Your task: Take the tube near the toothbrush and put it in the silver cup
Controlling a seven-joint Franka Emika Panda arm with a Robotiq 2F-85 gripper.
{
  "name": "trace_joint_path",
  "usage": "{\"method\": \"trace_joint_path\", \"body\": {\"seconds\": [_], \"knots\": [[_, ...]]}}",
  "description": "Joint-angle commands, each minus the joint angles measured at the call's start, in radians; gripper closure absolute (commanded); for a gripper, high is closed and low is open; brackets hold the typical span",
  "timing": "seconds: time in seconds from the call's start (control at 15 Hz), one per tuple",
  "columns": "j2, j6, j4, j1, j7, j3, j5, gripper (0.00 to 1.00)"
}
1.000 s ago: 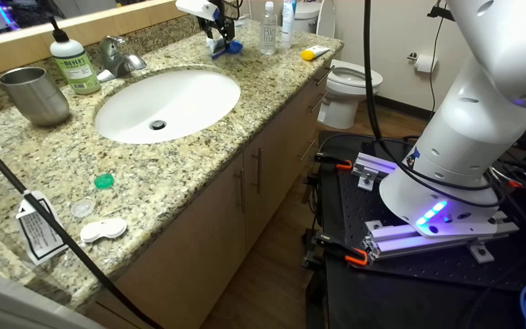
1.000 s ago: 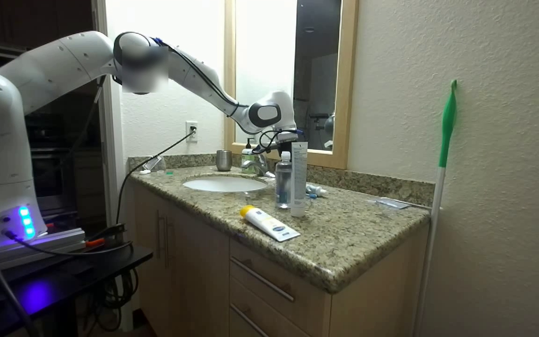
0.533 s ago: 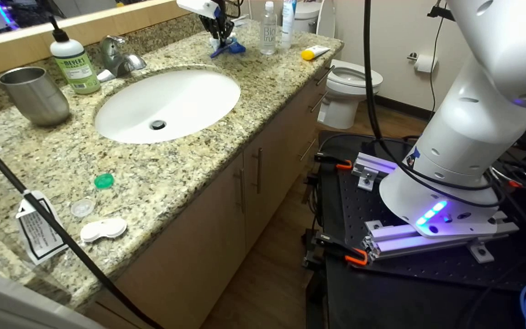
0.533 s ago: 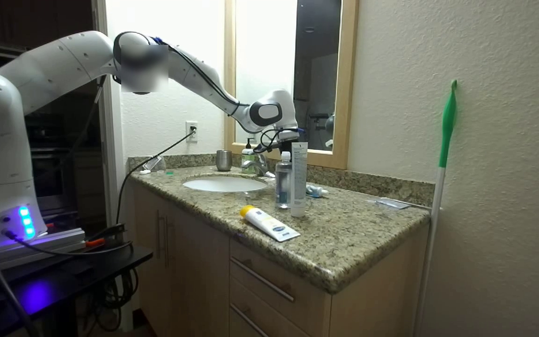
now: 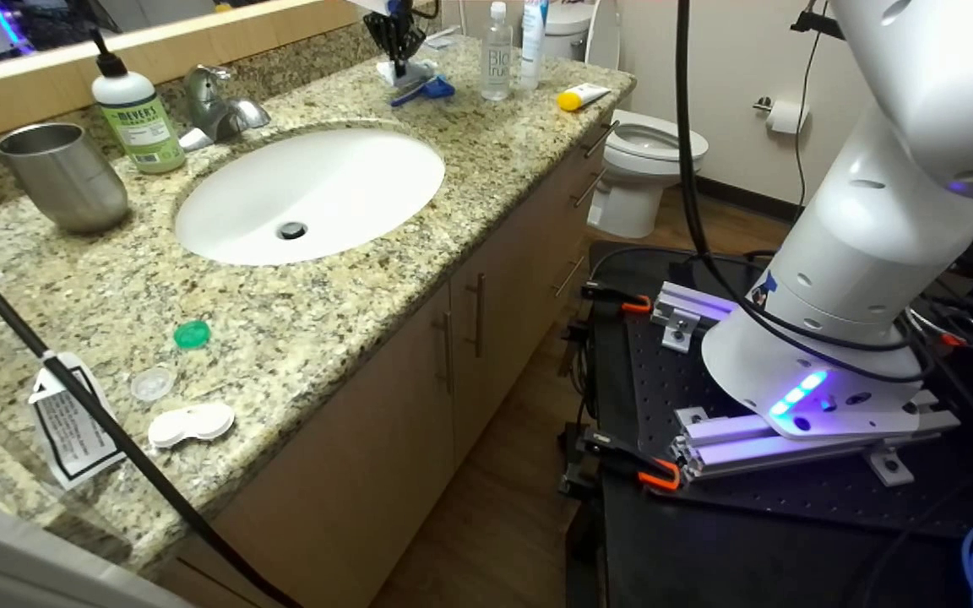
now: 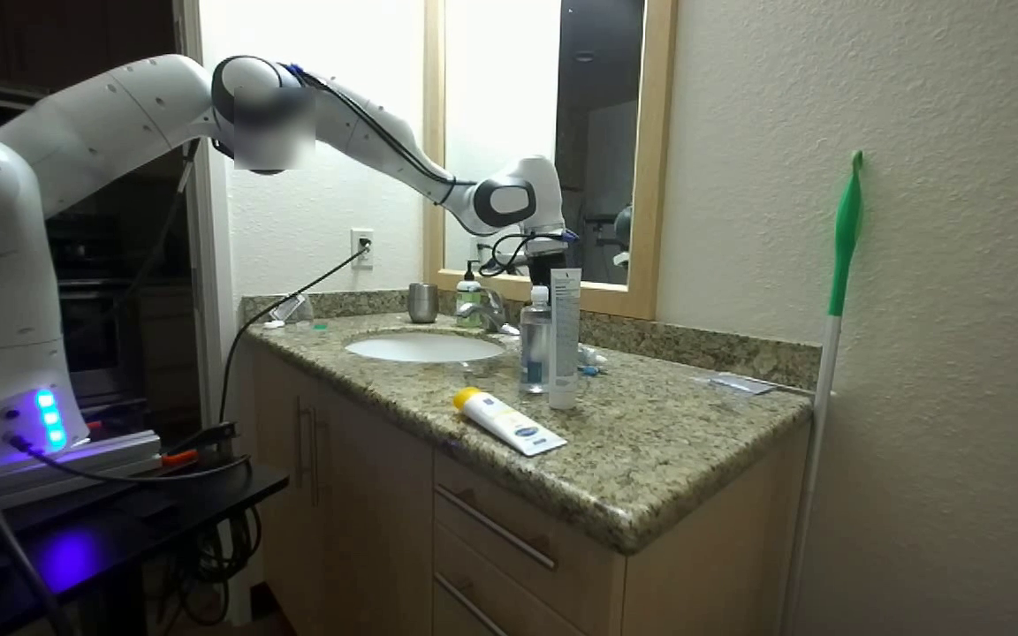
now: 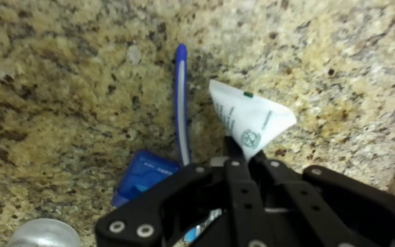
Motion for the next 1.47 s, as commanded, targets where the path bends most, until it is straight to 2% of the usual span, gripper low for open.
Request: {"method": "trace_joint_path", "body": {"seconds": [0.0, 0.4, 0.47, 0.6, 0.67, 0.73, 0.87, 0.93, 1.07, 1.2, 1.4], "knots": [[-0.143, -0.129, -0.025, -0.039, -0.04, 0.071, 0.109, 0.98], [-0.412, -0.392, -0.1, -0.042, -0.026, 0.095, 0.285, 0.98], [-0.461, -0.421, -0.147, -0.03, -0.037, 0.098, 0.309, 0.98], [-0.552, -0.412, -0.255, -0.015, -0.144, 0.11, 0.341, 0.98], [-0.446, -0.433, -0.101, -0.021, -0.053, 0.088, 0.306, 0.98], [-0.473, -0.433, -0.127, -0.017, -0.061, 0.092, 0.306, 0.92], [-0.472, -0.432, -0.124, -0.015, -0.054, 0.091, 0.305, 0.92], [-0.464, -0.431, -0.124, -0.016, -0.054, 0.089, 0.305, 0.98], [-0.459, -0.561, -0.149, -0.009, -0.091, 0.111, 0.294, 0.98], [-0.533, -0.616, -0.256, 0.019, -0.112, 0.133, 0.305, 0.98], [-0.607, -0.83, -0.272, 0.013, -0.138, 0.15, 0.314, 0.98]]}}
